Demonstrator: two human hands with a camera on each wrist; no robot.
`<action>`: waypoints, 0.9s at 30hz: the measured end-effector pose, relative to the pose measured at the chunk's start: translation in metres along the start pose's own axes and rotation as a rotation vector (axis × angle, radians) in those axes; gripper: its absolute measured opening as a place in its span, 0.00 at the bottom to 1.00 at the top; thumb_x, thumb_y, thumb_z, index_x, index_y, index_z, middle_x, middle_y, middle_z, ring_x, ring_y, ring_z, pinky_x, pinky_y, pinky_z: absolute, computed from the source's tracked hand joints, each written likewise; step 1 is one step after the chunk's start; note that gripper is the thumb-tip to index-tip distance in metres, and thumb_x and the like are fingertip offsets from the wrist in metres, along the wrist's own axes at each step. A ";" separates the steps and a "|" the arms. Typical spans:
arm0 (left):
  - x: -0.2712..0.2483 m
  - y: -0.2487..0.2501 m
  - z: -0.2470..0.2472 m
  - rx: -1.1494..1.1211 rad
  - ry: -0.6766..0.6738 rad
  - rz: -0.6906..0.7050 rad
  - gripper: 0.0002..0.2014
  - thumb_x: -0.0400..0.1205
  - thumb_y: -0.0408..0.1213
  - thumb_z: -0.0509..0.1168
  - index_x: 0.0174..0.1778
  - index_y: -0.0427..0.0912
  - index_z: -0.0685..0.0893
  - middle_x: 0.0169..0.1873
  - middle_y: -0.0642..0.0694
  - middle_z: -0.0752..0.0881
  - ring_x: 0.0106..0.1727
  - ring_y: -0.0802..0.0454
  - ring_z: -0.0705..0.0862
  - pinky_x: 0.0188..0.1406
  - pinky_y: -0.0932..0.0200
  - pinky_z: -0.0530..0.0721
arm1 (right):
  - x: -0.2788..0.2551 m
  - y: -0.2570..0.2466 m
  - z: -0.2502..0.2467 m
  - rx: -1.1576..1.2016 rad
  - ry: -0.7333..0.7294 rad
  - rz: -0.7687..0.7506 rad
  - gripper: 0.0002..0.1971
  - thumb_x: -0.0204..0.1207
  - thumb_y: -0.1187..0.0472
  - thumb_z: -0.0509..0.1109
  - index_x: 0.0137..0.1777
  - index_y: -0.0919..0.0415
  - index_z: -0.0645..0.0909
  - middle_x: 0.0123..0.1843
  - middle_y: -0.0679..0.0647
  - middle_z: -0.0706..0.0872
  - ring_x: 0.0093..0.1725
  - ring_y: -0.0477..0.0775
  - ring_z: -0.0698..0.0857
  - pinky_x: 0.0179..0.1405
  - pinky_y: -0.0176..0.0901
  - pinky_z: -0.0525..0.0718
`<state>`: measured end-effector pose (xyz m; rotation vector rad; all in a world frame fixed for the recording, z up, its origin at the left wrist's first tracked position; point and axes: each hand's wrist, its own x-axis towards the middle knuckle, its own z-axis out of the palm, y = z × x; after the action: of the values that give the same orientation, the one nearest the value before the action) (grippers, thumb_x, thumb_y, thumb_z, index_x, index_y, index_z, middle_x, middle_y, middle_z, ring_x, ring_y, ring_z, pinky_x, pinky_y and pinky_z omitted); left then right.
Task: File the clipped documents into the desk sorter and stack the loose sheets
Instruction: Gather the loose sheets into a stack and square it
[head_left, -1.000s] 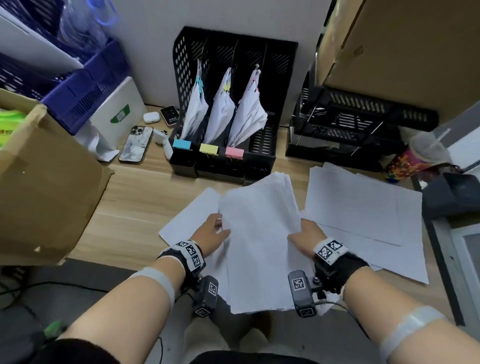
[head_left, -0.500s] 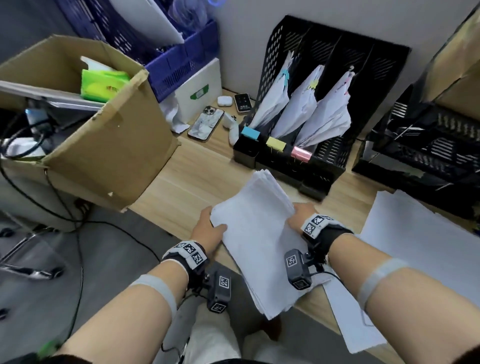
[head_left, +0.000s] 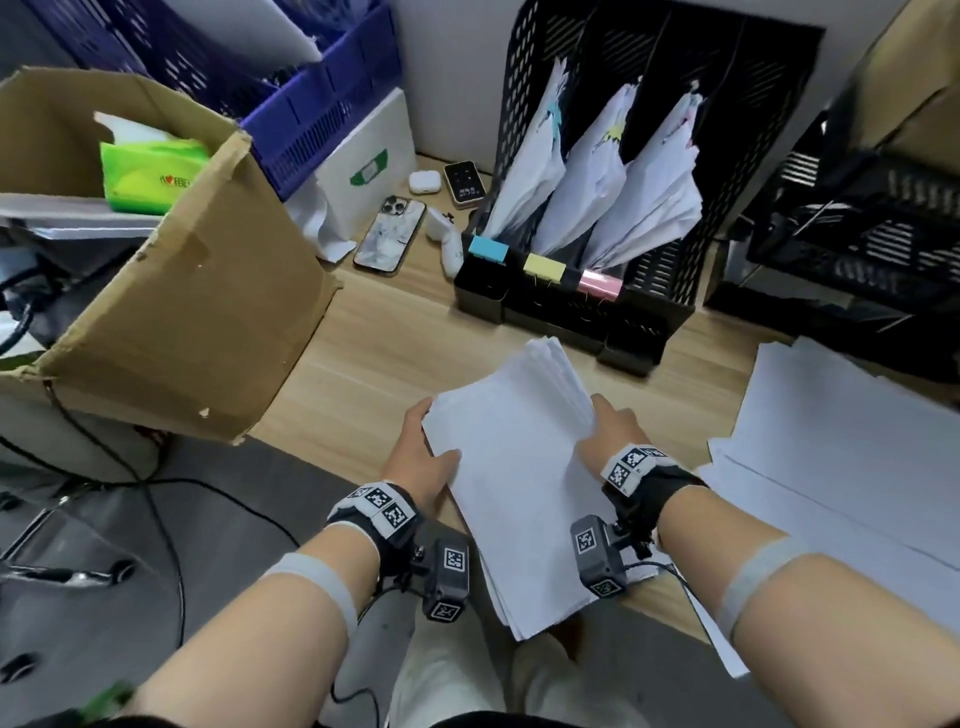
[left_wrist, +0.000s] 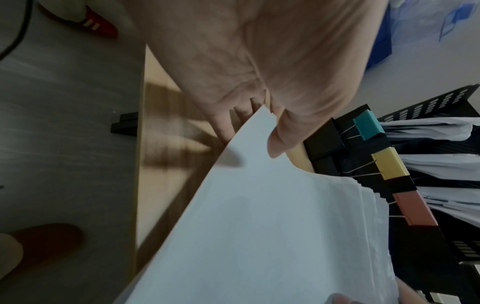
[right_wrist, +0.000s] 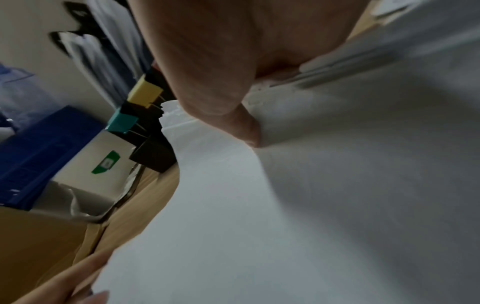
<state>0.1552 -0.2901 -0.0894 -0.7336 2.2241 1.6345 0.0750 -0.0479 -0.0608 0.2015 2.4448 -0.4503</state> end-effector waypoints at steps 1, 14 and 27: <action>0.004 0.001 0.000 0.015 -0.007 0.013 0.37 0.78 0.27 0.67 0.82 0.51 0.60 0.63 0.53 0.78 0.64 0.52 0.79 0.63 0.60 0.75 | -0.001 0.000 -0.002 0.010 -0.005 0.001 0.21 0.75 0.65 0.59 0.68 0.52 0.67 0.58 0.57 0.68 0.36 0.60 0.80 0.30 0.44 0.79; 0.039 0.023 -0.001 -0.117 -0.125 0.042 0.47 0.73 0.27 0.79 0.82 0.41 0.56 0.69 0.52 0.73 0.69 0.54 0.75 0.70 0.59 0.72 | -0.056 0.006 -0.014 0.599 0.205 -0.075 0.26 0.75 0.68 0.66 0.73 0.53 0.70 0.55 0.55 0.86 0.51 0.60 0.87 0.48 0.45 0.85; 0.013 0.180 0.009 -0.265 -0.460 0.526 0.20 0.75 0.35 0.78 0.61 0.35 0.86 0.55 0.39 0.92 0.56 0.43 0.90 0.60 0.47 0.88 | -0.137 -0.006 -0.067 1.191 0.811 -0.174 0.23 0.75 0.70 0.69 0.68 0.50 0.77 0.60 0.49 0.89 0.62 0.48 0.86 0.62 0.47 0.83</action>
<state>0.0441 -0.2438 0.0455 0.2040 1.9717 2.0974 0.1436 -0.0332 0.0746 0.7729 2.5507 -2.2169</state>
